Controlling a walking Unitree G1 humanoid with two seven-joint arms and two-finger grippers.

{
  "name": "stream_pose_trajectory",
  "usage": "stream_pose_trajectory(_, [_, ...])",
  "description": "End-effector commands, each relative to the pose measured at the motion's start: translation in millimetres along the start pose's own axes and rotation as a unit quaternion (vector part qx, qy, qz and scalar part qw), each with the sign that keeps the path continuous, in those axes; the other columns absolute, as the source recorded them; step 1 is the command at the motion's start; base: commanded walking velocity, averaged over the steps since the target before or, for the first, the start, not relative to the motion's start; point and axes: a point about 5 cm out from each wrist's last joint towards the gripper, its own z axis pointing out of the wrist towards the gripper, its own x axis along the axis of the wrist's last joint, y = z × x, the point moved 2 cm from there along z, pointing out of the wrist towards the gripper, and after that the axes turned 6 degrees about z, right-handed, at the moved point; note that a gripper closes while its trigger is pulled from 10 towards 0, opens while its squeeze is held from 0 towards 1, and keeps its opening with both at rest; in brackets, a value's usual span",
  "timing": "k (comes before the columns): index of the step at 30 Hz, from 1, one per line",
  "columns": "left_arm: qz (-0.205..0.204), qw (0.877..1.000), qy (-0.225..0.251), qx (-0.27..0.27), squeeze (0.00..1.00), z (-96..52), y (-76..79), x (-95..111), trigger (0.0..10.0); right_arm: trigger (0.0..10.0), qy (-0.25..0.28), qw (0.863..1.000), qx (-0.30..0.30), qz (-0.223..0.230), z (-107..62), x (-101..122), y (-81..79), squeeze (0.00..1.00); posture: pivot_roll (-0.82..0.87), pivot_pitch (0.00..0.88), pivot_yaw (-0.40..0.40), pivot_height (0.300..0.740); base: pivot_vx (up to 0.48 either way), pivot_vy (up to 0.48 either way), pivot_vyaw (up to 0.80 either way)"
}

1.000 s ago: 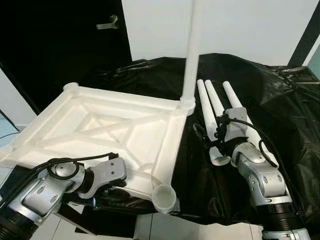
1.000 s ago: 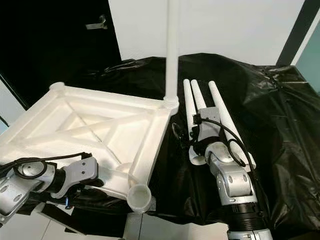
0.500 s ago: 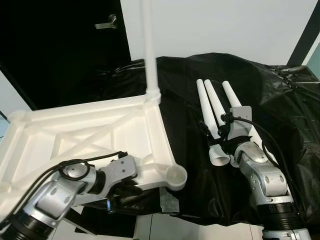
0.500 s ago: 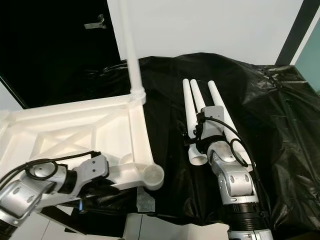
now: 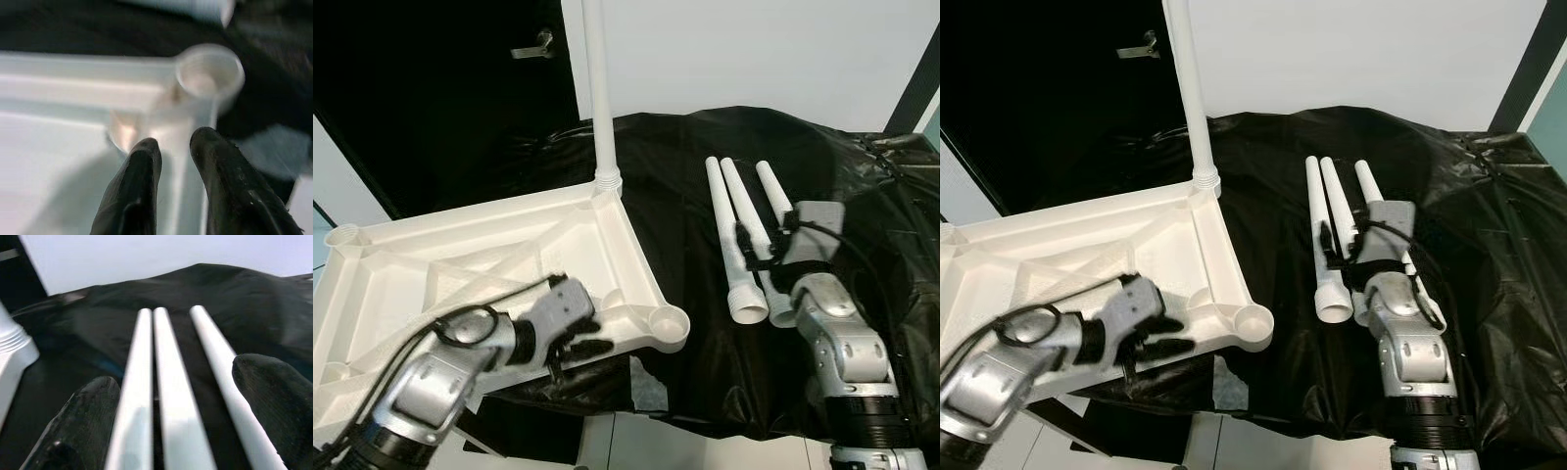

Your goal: Building children table

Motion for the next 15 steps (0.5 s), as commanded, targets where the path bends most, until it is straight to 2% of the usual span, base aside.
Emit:
stream_pose_trajectory(1, [0.003,1.000,0.019,-0.001,0.00,-2.0,-1.2,8.1,10.0,10.0,0.007,1.000,-0.016,0.003,0.1,3.9,4.2,0.00,0.07,0.000,0.037,0.740,0.000,0.000,0.00])
stream_pose_trajectory(4, [0.007,0.997,0.075,0.024,0.00,-4.0,-7.1,27.3,10.0,10.0,0.011,0.998,-0.065,0.006,-2.2,6.1,20.6,0.00,0.07,0.000,0.036,0.740,0.000,0.000,0.00])
stream_pose_trajectory(7, [0.007,0.996,0.088,0.028,0.00,-4.0,-8.1,31.3,10.0,10.0,0.011,0.997,-0.077,0.006,-2.9,6.3,24.8,0.00,0.07,0.000,0.036,0.740,0.000,0.000,0.00])
stream_pose_trajectory(8, [-0.001,0.992,0.118,0.038,0.00,-1.5,-9.7,43.7,10.0,10.0,0.000,0.994,-0.107,0.013,-5.8,4.2,36.4,0.00,0.06,0.000,0.034,0.740,0.000,0.000,0.00])
stream_pose_trajectory(12, [-0.003,0.989,0.143,0.043,0.00,-0.1,-9.8,54.3,10.0,10.0,-0.012,0.992,-0.124,0.018,-8.7,1.5,44.7,0.00,0.05,0.000,0.032,0.740,0.000,0.000,0.00])
stream_pose_trajectory(15, [-0.022,0.983,0.176,0.036,0.00,5.0,-5.7,62.6,10.0,10.0,-0.029,0.990,-0.138,0.026,-10.6,-4.4,53.6,0.00,0.05,0.000,0.025,0.740,0.000,0.000,0.00])
